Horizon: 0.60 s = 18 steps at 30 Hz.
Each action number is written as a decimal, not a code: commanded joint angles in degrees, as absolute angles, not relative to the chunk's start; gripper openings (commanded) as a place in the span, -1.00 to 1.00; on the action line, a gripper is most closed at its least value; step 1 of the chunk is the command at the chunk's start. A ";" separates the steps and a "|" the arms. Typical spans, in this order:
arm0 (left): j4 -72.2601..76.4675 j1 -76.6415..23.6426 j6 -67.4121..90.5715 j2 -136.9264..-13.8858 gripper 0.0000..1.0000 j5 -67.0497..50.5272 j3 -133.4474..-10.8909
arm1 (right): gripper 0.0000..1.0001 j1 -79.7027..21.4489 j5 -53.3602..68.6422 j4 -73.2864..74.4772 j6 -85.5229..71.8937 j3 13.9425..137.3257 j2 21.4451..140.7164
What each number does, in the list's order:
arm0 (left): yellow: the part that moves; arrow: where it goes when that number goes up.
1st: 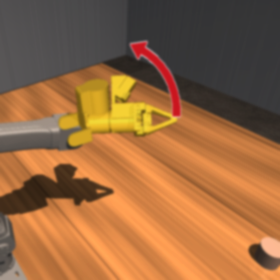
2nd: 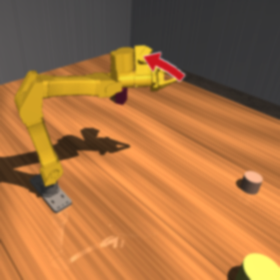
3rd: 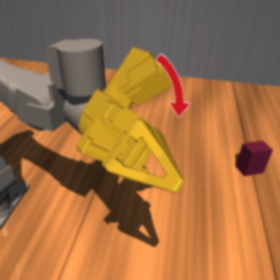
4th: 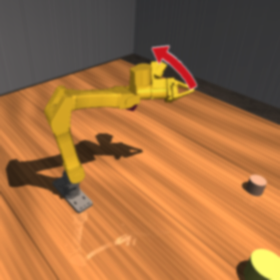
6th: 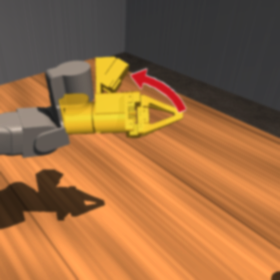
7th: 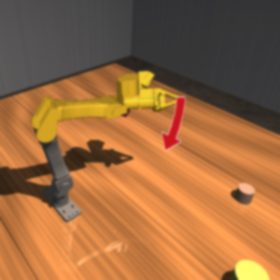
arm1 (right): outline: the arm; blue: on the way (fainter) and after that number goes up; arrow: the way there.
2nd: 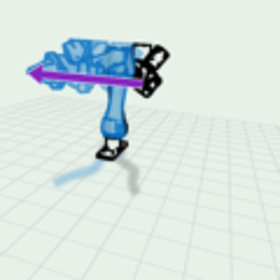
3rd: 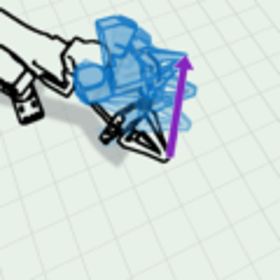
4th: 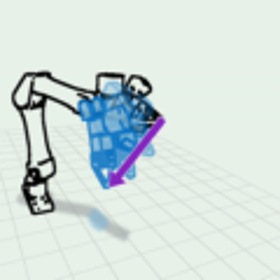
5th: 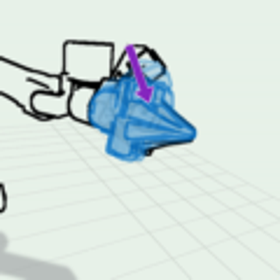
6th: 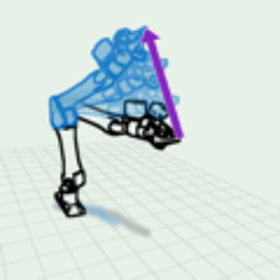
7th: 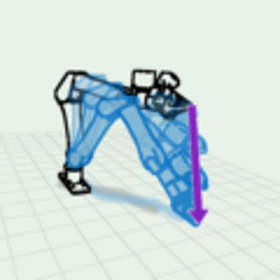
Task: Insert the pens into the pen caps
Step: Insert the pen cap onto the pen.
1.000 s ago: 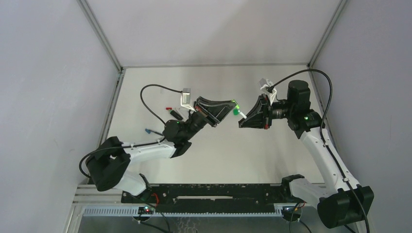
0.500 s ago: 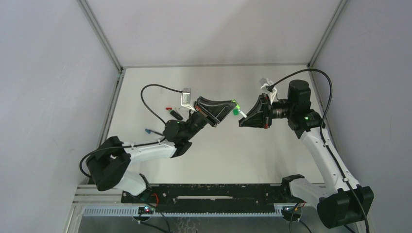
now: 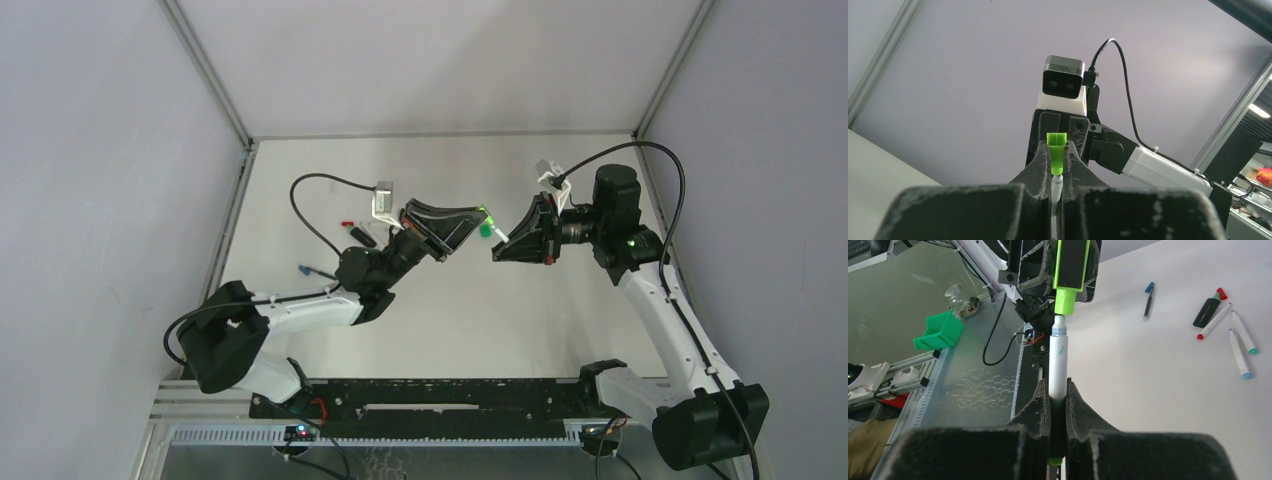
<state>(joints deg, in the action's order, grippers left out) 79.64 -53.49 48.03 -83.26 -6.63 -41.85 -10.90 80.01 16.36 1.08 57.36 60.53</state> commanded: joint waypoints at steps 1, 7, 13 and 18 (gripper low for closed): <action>82.45 -53.79 48.91 -83.71 -1.00 -6.96 -43.97 | -1.00 -10.56 80.29 14.24 0.26 57.22 59.67; 82.45 -53.79 49.13 -83.91 -1.00 -7.29 -43.77 | -1.00 -10.38 79.91 14.17 0.27 57.22 59.60; 82.49 -53.79 49.65 -84.34 -1.00 -8.32 -43.50 | -1.00 -10.07 79.91 14.15 0.31 57.22 59.46; 82.48 -53.70 49.70 -83.60 -1.00 -8.48 -42.90 | -1.00 -9.84 79.54 14.15 0.26 57.22 59.41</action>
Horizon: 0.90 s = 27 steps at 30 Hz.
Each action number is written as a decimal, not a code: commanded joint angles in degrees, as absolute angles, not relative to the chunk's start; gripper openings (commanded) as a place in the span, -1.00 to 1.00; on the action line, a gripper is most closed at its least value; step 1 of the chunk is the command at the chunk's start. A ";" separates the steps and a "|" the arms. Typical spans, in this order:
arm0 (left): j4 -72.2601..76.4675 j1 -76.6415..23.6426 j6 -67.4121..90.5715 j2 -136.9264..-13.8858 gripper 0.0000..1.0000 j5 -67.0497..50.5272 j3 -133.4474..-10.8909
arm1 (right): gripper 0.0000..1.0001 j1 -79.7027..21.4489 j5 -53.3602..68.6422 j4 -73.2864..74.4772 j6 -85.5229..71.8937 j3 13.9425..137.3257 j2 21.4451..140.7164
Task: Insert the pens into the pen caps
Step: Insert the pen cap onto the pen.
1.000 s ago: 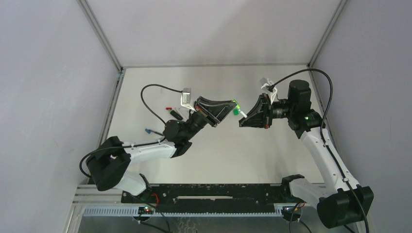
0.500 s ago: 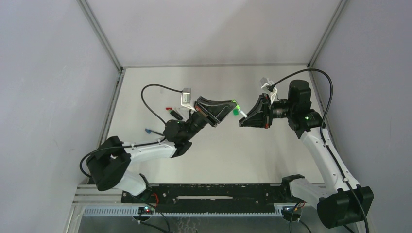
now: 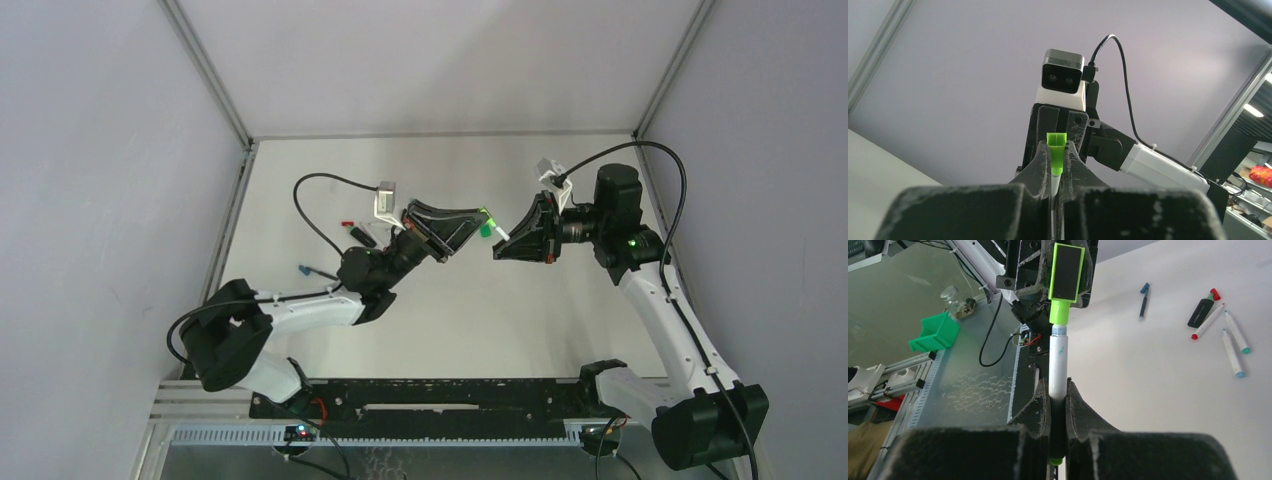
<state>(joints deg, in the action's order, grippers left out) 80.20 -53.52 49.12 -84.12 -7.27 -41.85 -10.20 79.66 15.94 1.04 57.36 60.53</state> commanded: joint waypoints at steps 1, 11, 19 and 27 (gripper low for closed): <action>82.49 -53.70 49.85 -83.65 -1.00 -8.61 -42.89 | -1.00 -9.84 79.37 14.15 0.26 57.22 59.41; 81.99 -54.29 52.33 -86.33 -1.00 -9.97 -43.46 | -1.00 -10.25 75.67 9.77 -5.04 56.55 59.23; 75.62 -57.82 53.32 -88.28 -1.00 -10.41 -41.71 | -1.00 -10.63 72.47 4.86 -7.63 56.34 59.83; 68.61 -61.28 54.66 -88.71 -1.00 -11.12 -38.87 | -1.00 -10.68 64.85 0.62 -8.21 57.12 60.46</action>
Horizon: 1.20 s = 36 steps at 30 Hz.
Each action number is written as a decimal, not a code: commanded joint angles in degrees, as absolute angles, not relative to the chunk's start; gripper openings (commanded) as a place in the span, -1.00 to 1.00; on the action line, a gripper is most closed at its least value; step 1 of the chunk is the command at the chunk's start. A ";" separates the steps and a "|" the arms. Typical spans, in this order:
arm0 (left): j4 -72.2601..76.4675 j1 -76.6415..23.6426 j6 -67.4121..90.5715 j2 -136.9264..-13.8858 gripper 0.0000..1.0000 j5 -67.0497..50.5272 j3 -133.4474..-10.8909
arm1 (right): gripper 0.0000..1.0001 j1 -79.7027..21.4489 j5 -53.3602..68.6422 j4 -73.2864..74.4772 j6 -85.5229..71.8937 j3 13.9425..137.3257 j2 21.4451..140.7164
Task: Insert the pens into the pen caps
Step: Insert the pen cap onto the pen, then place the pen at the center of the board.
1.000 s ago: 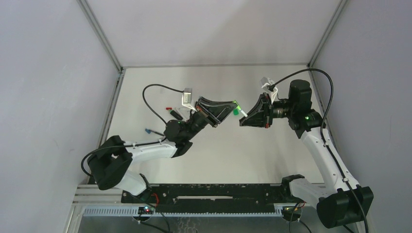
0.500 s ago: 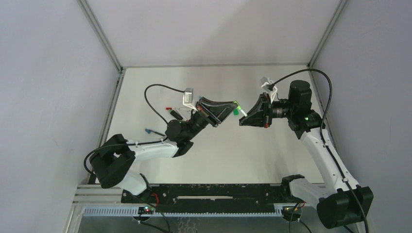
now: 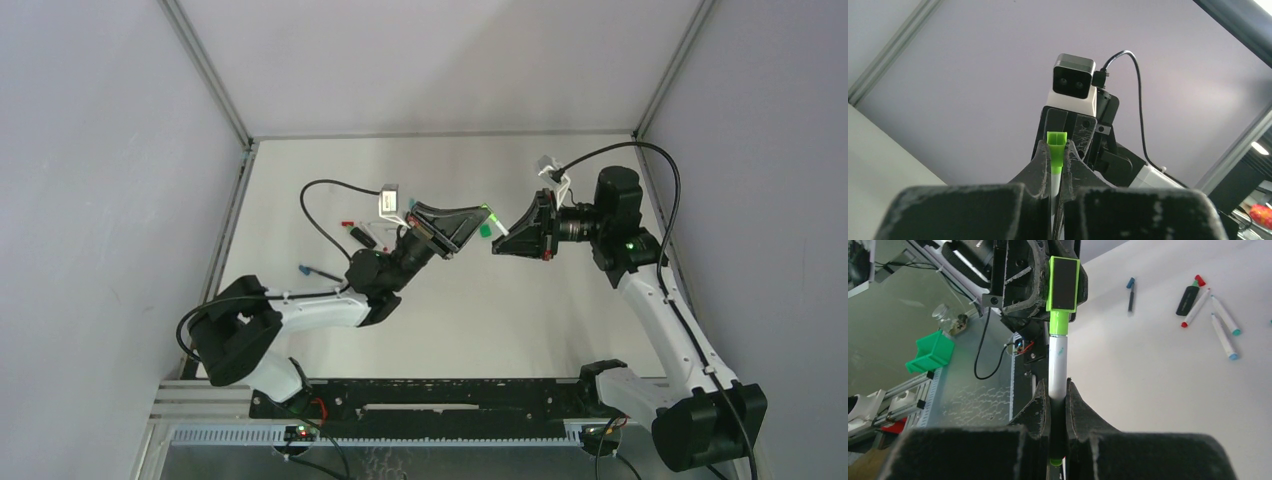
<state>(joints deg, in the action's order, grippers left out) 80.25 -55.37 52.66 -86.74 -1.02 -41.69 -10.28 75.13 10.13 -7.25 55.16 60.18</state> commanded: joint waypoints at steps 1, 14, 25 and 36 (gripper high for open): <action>66.77 -61.71 54.17 -88.56 -1.00 -11.04 -38.85 | -1.00 -10.83 63.76 0.96 -7.62 57.73 60.75; 63.27 -63.50 55.97 -91.33 -1.00 -15.07 -40.29 | -1.00 -10.66 68.26 -0.33 -6.09 59.25 62.16; 72.54 -57.30 60.86 -82.57 -0.49 -5.04 -34.30 | -1.00 -8.79 73.04 12.09 8.26 52.97 60.76; 61.04 -55.02 49.57 -66.39 0.30 -2.58 -25.58 | -1.00 -6.37 74.97 15.06 13.36 51.60 59.66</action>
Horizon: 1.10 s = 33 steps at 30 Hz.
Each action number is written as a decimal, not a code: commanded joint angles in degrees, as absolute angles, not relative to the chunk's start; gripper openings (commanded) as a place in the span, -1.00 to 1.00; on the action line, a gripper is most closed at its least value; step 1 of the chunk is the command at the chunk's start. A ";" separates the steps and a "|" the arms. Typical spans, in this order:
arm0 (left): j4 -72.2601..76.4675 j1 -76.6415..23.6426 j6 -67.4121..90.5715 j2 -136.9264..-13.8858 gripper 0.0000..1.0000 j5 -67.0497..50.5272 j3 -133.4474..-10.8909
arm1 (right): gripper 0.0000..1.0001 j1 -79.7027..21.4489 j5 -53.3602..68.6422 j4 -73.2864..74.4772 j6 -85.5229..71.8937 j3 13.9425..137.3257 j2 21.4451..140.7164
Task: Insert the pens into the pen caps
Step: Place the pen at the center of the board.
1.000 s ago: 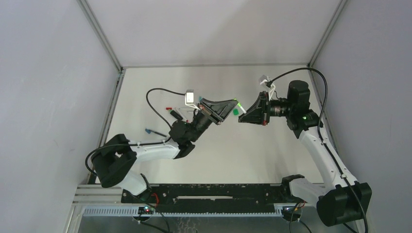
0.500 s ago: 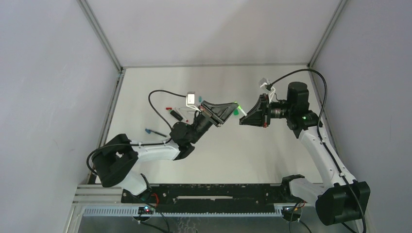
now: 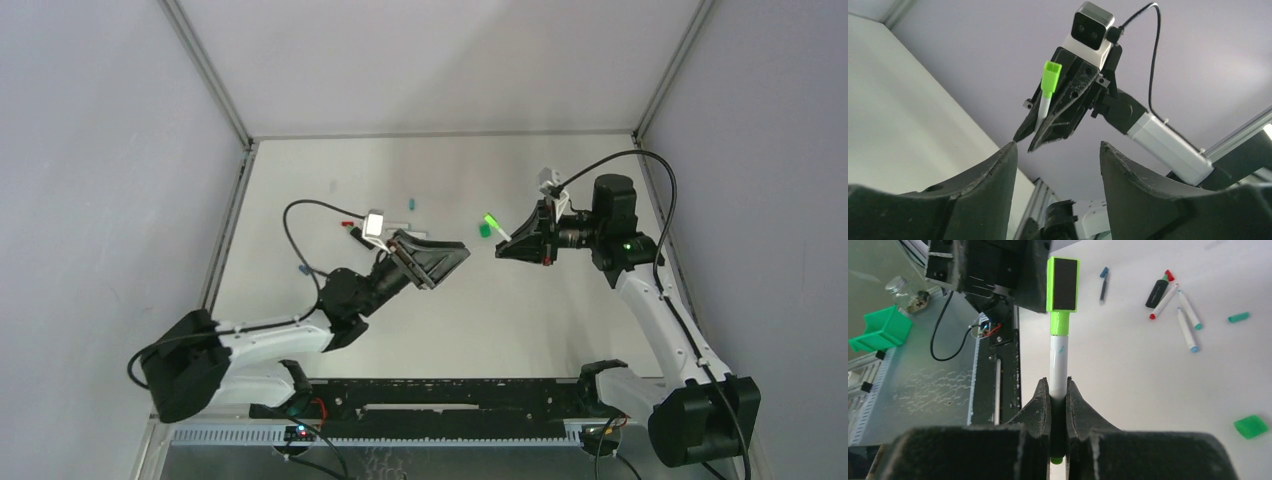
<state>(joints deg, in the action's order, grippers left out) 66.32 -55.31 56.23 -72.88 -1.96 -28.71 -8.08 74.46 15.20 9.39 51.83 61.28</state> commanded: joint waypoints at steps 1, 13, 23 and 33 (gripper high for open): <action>58.60 -55.02 47.20 -64.40 0.31 -2.30 -24.84 | -1.00 -5.67 74.62 15.04 13.73 51.33 59.61; 28.57 -53.86 25.62 -39.17 0.99 20.57 -20.18 | -1.00 -0.59 37.67 9.11 9.00 48.74 66.47; 32.56 -41.63 24.26 -40.65 1.00 17.60 -19.16 | -1.00 0.79 11.69 10.44 8.01 54.40 84.05; 43.18 -36.06 18.43 -65.46 0.89 8.05 -34.76 | -0.84 4.07 9.09 17.48 8.17 61.22 96.40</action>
<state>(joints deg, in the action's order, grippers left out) 35.55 -37.36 22.63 -60.86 12.80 -25.08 3.27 11.60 14.79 8.73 58.48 95.79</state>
